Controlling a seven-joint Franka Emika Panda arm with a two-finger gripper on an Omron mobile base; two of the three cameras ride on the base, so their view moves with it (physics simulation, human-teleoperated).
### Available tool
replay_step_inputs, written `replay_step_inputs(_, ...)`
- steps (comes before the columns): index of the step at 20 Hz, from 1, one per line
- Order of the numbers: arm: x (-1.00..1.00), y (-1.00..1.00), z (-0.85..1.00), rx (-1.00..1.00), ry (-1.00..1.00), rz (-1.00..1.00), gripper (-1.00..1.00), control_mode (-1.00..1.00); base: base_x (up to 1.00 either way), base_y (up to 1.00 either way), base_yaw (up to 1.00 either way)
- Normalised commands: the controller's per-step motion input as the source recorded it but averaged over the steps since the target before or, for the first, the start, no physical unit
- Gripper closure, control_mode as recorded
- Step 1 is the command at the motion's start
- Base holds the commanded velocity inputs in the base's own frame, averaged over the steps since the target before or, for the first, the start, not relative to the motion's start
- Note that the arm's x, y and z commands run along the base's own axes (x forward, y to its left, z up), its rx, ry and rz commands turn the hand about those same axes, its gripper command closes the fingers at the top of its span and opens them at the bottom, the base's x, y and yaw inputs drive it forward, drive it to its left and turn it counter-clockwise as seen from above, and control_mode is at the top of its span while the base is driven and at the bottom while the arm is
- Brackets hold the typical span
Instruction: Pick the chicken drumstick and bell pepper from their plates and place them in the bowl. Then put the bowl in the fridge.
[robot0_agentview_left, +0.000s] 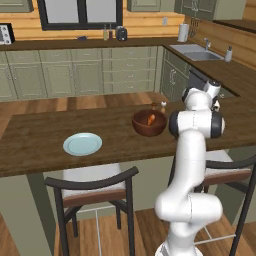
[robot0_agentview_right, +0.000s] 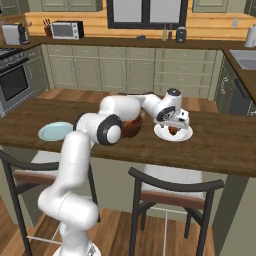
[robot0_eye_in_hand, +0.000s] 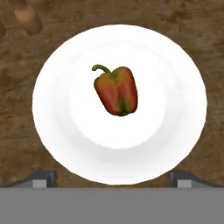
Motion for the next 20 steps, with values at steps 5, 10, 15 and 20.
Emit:
replay_step_inputs(5, 0.53, 0.00, -0.48, 0.00, 0.00, 0.00, -1.00, -1.00, 0.00, 0.00, 0.00)
replay_step_inputs(10, 0.37, -0.11, -0.40, -0.14, 0.00, 0.02, -1.00, -1.00, 0.00, 0.00, 0.00)
replay_step_inputs(15, 0.49, 0.00, -0.33, -0.09, 0.00, 0.01, 1.00, -1.00, 0.00, 0.00, 0.00)
replay_step_inputs(20, 0.32, 0.00, -0.15, 0.01, 0.00, 0.00, 1.00, -1.00, 0.00, 0.00, 0.00)
